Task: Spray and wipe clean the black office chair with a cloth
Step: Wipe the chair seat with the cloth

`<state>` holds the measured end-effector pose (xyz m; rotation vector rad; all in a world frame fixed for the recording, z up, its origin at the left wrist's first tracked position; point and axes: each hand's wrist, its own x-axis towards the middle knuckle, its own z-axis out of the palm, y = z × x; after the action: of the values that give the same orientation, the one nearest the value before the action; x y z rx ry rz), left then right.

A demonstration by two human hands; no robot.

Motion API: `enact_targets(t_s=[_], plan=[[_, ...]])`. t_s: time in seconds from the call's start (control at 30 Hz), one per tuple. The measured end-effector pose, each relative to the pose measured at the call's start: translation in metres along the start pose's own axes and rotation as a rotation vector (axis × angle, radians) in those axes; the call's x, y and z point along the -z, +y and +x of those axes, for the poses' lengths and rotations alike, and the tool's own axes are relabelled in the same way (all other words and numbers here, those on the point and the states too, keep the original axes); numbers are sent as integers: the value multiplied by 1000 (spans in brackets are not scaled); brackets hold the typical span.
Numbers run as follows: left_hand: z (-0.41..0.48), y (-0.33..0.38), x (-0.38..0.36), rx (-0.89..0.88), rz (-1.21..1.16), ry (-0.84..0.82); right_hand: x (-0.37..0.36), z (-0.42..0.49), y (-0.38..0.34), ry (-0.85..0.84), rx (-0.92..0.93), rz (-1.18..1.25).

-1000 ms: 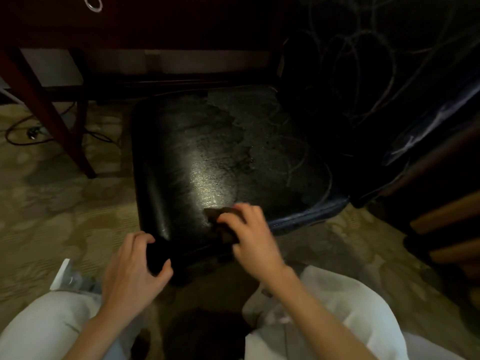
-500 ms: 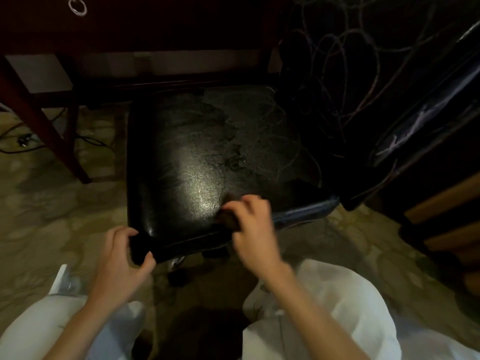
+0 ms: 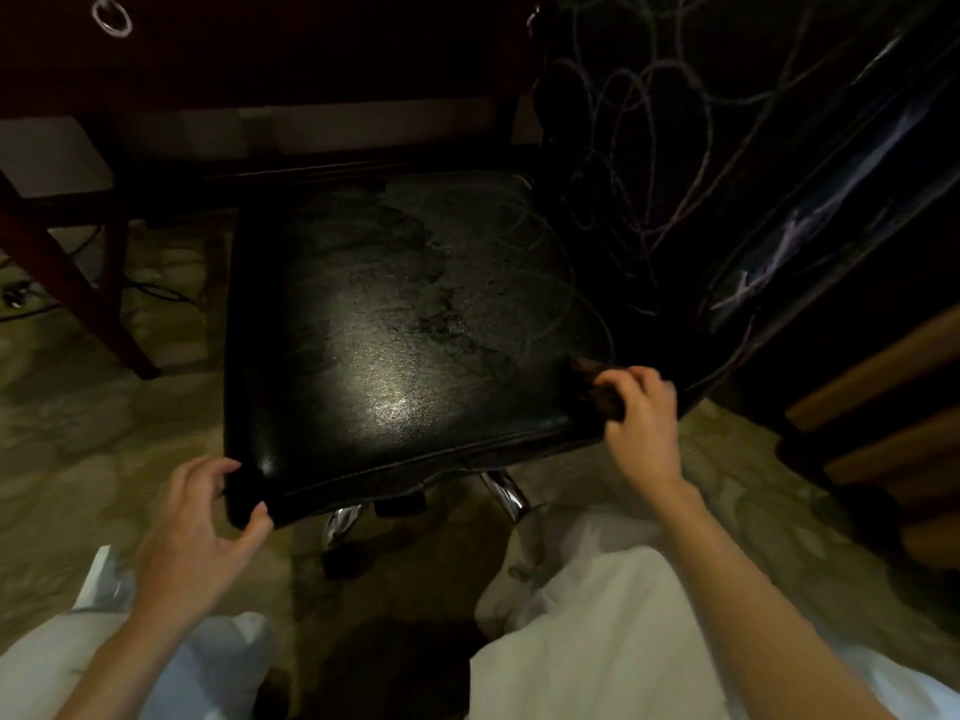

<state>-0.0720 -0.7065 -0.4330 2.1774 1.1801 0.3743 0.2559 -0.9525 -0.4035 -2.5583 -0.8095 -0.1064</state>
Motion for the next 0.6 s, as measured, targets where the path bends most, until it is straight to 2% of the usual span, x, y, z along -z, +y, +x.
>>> enact_targets(t_s=[0.07, 0.23, 0.37, 0.47, 0.6], plan=[[-1, 1, 0, 19, 3, -1, 8, 6, 6, 32, -44, -12], [4, 6, 3, 0, -22, 4, 15, 8, -7, 261, -229, 80], [15, 19, 6, -24, -14, 0, 0, 17, -17, 186, -389, 16], [23, 29, 7, -33, 43, -32, -14, 26, -36, 162, -339, -35], [31, 38, 6, 32, 75, -53, -31, 37, -77, 48, -130, 34]])
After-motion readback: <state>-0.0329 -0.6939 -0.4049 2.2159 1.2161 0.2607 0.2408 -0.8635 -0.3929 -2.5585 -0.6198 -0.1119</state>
